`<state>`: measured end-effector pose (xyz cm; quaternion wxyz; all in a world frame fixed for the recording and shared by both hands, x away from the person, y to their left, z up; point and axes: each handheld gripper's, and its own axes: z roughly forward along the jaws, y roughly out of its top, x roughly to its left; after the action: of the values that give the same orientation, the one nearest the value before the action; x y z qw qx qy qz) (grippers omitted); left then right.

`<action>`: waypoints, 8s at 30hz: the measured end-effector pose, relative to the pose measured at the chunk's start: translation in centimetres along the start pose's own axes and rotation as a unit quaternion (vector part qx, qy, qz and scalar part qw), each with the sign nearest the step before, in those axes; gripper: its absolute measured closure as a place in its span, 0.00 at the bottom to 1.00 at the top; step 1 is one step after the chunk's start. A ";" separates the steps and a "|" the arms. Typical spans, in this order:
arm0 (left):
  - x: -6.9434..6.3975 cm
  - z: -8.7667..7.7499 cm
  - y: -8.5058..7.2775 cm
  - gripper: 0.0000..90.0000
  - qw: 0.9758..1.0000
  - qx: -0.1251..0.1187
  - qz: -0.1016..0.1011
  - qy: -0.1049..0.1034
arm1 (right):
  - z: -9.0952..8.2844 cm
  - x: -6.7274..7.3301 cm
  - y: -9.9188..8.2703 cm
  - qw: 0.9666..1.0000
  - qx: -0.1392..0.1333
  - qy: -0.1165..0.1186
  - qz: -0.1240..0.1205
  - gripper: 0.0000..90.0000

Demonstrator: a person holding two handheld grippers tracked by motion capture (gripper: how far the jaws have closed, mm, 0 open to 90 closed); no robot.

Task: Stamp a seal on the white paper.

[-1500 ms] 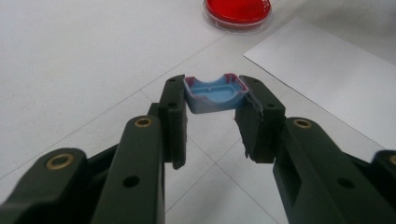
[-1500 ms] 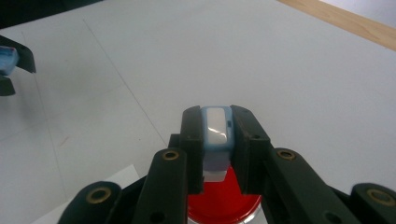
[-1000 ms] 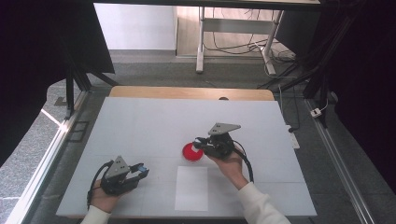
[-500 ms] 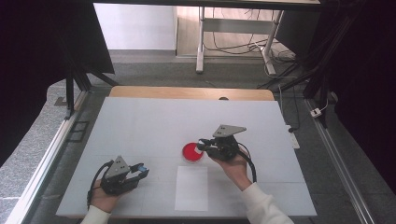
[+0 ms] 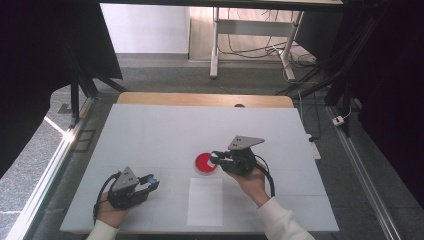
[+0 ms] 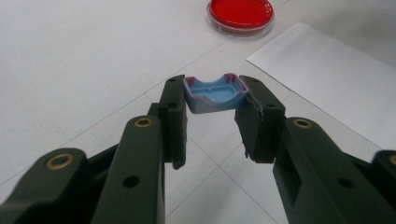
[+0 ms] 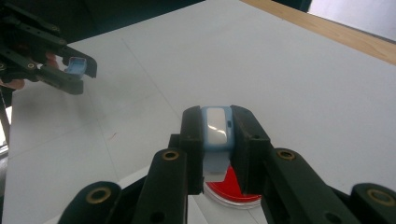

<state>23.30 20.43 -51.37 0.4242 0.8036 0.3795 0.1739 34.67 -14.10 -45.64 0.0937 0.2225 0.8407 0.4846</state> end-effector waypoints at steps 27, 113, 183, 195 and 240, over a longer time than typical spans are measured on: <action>0.0 0.0 0.0 0.71 1.000 0.002 0.001 -0.001 | 0.4 1.0 -0.3 1.000 0.015 0.017 -0.010 0.83; -0.2 0.2 0.0 0.71 1.000 0.005 0.003 -0.002 | 1.6 5.5 -4.1 0.992 0.094 0.063 -0.064 0.83; -0.1 0.2 -0.1 0.71 1.000 0.008 0.003 -0.001 | 2.7 6.2 -4.5 0.986 0.135 0.044 -0.088 0.83; -0.2 0.2 -0.1 0.71 1.000 0.007 0.003 -0.001 | 2.7 6.2 -4.5 0.986 0.138 0.043 -0.086 0.84; -0.4 0.0 0.0 0.71 1.000 0.004 0.003 0.001 | 2.4 6.1 -5.6 0.991 0.100 0.044 -0.076 0.84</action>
<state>23.04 20.11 -51.37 0.4202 0.8062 0.3785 0.1738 28.59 -11.80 -51.32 0.0704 0.1442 0.9028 0.3989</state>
